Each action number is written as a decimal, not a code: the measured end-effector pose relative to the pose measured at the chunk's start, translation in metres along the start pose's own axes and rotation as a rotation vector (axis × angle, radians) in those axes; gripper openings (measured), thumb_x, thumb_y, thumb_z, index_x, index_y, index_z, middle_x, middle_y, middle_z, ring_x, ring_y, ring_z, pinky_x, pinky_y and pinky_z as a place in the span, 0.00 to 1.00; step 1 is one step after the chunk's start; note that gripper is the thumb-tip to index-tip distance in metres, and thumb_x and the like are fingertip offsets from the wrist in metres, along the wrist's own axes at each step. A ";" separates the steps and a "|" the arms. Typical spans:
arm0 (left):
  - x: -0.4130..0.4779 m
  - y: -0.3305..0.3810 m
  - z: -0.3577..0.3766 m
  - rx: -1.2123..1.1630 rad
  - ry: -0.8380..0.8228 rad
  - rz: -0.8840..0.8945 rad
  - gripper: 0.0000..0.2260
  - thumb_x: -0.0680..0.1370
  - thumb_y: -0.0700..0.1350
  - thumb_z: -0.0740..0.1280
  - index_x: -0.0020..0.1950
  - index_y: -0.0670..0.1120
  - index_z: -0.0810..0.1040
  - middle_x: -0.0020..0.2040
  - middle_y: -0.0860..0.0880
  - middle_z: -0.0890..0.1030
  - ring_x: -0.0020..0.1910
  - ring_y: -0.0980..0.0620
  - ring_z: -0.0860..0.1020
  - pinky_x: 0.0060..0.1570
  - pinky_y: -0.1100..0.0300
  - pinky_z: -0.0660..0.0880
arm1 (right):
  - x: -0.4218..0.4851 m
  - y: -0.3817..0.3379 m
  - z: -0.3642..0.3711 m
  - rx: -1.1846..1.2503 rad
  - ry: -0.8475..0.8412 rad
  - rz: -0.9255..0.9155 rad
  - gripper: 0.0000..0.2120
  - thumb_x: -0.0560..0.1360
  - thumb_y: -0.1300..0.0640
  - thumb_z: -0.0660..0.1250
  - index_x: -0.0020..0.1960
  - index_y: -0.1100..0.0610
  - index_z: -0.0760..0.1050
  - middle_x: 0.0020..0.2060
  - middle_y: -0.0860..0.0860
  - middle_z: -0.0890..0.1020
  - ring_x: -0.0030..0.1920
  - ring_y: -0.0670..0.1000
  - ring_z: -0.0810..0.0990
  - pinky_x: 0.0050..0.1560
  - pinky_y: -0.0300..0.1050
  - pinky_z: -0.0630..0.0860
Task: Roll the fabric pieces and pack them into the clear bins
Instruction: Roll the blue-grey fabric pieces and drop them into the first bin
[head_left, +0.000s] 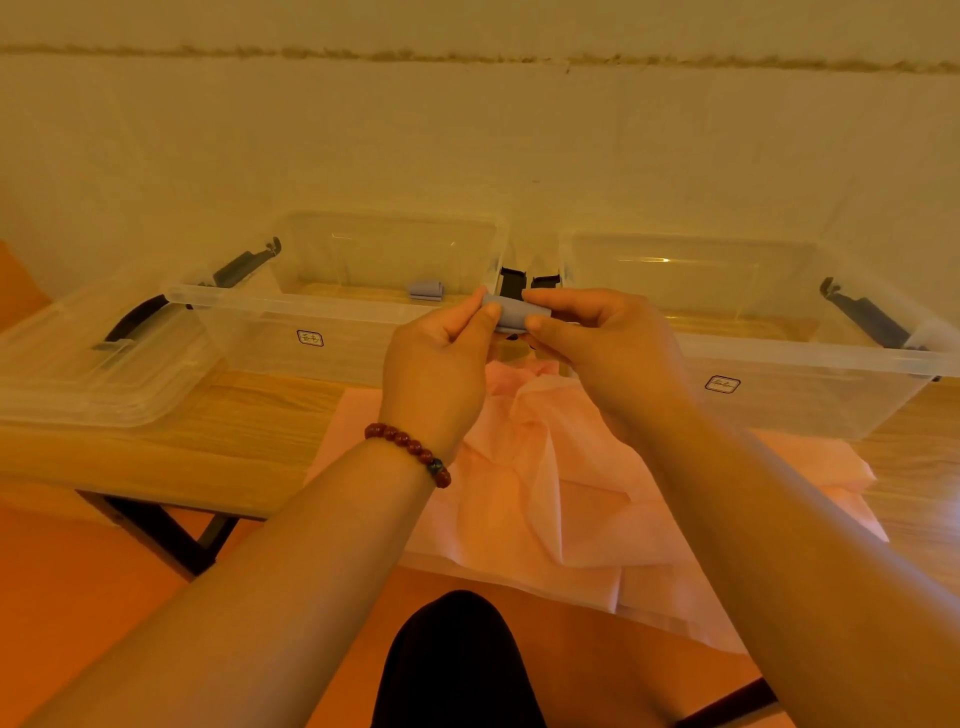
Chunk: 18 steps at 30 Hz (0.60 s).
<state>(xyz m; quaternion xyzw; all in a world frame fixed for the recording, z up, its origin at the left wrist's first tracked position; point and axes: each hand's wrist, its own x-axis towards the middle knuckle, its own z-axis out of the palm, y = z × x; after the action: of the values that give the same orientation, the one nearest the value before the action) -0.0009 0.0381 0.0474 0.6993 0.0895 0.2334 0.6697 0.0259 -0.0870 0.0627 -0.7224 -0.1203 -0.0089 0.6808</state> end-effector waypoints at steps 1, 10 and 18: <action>0.001 0.000 -0.001 -0.013 0.002 -0.007 0.11 0.79 0.44 0.66 0.61 0.49 0.79 0.41 0.61 0.79 0.37 0.68 0.79 0.44 0.67 0.78 | 0.001 0.000 0.001 -0.009 -0.001 0.000 0.12 0.75 0.63 0.70 0.46 0.45 0.80 0.40 0.44 0.84 0.41 0.43 0.84 0.48 0.39 0.81; 0.017 0.000 -0.015 -0.136 0.060 -0.090 0.11 0.78 0.41 0.67 0.59 0.43 0.80 0.42 0.54 0.81 0.34 0.65 0.80 0.43 0.66 0.78 | 0.009 -0.009 0.011 -0.198 -0.042 -0.073 0.12 0.75 0.61 0.71 0.58 0.54 0.80 0.42 0.46 0.82 0.40 0.47 0.84 0.44 0.41 0.82; 0.036 0.002 -0.036 -0.054 -0.036 -0.058 0.09 0.78 0.42 0.67 0.58 0.45 0.80 0.44 0.54 0.82 0.39 0.63 0.81 0.40 0.68 0.78 | 0.023 -0.012 0.031 -0.103 -0.035 -0.019 0.08 0.75 0.63 0.70 0.53 0.56 0.81 0.42 0.49 0.84 0.43 0.47 0.85 0.41 0.33 0.80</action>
<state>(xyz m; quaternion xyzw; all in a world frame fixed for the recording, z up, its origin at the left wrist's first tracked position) 0.0145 0.0856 0.0565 0.6821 0.0915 0.2038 0.6963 0.0417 -0.0521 0.0767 -0.7554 -0.1382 -0.0088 0.6404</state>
